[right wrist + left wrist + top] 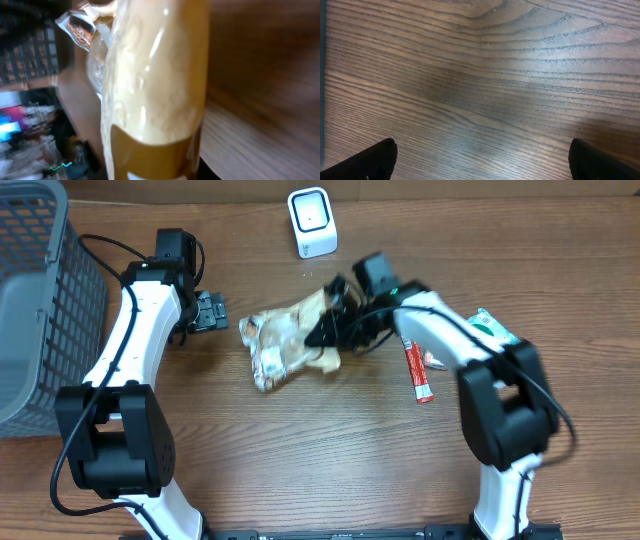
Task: Scan the item barcode
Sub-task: 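Lift the PanTree bag with the right gripper toward the white scanner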
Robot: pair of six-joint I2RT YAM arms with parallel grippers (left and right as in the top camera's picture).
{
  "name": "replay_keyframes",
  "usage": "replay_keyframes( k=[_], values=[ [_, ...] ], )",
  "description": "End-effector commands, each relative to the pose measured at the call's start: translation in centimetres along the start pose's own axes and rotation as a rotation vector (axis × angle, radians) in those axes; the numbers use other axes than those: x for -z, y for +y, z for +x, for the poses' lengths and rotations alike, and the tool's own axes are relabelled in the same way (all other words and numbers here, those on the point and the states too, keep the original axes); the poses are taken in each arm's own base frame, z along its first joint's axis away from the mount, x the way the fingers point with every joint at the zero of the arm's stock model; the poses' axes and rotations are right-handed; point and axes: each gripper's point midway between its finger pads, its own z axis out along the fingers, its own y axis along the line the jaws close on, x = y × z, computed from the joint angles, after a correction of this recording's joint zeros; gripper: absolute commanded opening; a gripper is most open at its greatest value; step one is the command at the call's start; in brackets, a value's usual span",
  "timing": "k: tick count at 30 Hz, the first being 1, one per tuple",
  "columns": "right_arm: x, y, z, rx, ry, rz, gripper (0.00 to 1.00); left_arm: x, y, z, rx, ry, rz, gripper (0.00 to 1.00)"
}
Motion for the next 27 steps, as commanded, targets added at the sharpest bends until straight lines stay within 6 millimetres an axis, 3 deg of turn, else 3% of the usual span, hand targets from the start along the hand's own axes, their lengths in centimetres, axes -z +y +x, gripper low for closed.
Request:
replay_keyframes(
  k=[1, 6, 9, 17, 21, 27],
  values=[
    [8.9, 6.7, -4.5, 0.44, -0.245, 0.183, 0.04, 0.1, 0.3, -0.5, -0.01, -0.011, -0.016, 1.0],
    [15.7, 8.6, -6.7, 0.8, -0.392, 0.568, 0.04, 0.2, 0.2, -0.4, -0.012, -0.011, -0.015, 1.0],
    [18.6, 10.2, -8.5, 0.939, -0.49, 0.719, 0.04, 0.1, 0.2, -0.4, -0.012, -0.011, -0.015, 1.0],
    [24.6, 15.4, -13.9, 1.124, -0.83, 0.9, 0.03, 0.1, 0.2, -0.4, -0.012, -0.011, -0.015, 1.0],
    [25.1, 16.7, -15.8, 1.175, -0.933, 0.918, 0.03, 0.1, 0.2, -0.4, -0.012, -0.011, -0.015, 1.0],
    [21.5, 14.2, -18.5, 1.224, -0.899, 0.955, 0.04, 0.1, 0.2, -0.4, -0.012, -0.011, -0.015, 1.0]
  ],
)
